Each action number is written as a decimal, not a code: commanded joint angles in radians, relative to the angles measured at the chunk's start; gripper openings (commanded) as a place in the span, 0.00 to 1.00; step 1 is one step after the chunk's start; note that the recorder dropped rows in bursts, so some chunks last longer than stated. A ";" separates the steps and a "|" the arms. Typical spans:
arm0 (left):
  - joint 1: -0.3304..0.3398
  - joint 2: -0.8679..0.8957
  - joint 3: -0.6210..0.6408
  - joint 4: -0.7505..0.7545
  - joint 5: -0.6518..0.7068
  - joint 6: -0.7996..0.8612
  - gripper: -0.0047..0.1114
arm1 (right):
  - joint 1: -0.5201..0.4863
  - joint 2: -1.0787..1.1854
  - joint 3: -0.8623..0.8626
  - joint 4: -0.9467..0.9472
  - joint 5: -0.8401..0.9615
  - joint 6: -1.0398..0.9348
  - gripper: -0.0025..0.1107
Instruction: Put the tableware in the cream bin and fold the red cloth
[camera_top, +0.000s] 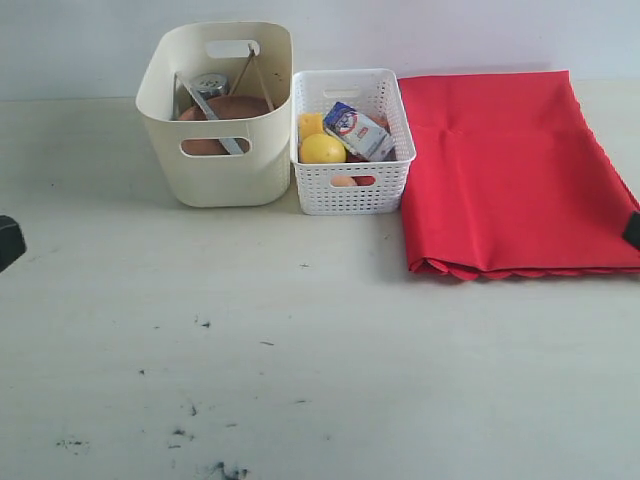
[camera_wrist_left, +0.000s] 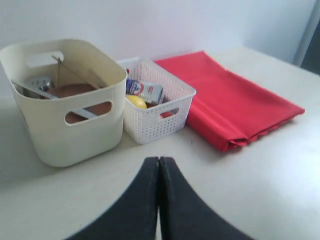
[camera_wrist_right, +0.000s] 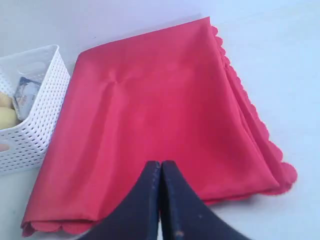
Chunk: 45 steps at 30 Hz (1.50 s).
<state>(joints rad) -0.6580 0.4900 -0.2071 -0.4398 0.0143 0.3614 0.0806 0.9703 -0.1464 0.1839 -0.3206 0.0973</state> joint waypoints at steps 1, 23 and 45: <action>0.002 -0.159 0.079 -0.032 -0.021 -0.006 0.06 | 0.001 -0.228 0.124 -0.001 0.084 0.054 0.02; 0.002 -0.401 0.187 -0.070 0.015 -0.004 0.06 | 0.001 -0.486 0.146 0.000 0.215 0.070 0.02; 0.514 -0.490 0.207 0.121 0.110 -0.049 0.06 | 0.001 -0.486 0.146 0.000 0.215 0.070 0.02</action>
<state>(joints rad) -0.1523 0.0066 -0.0032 -0.3534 0.1078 0.3328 0.0806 0.4864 -0.0050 0.1876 -0.1024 0.1675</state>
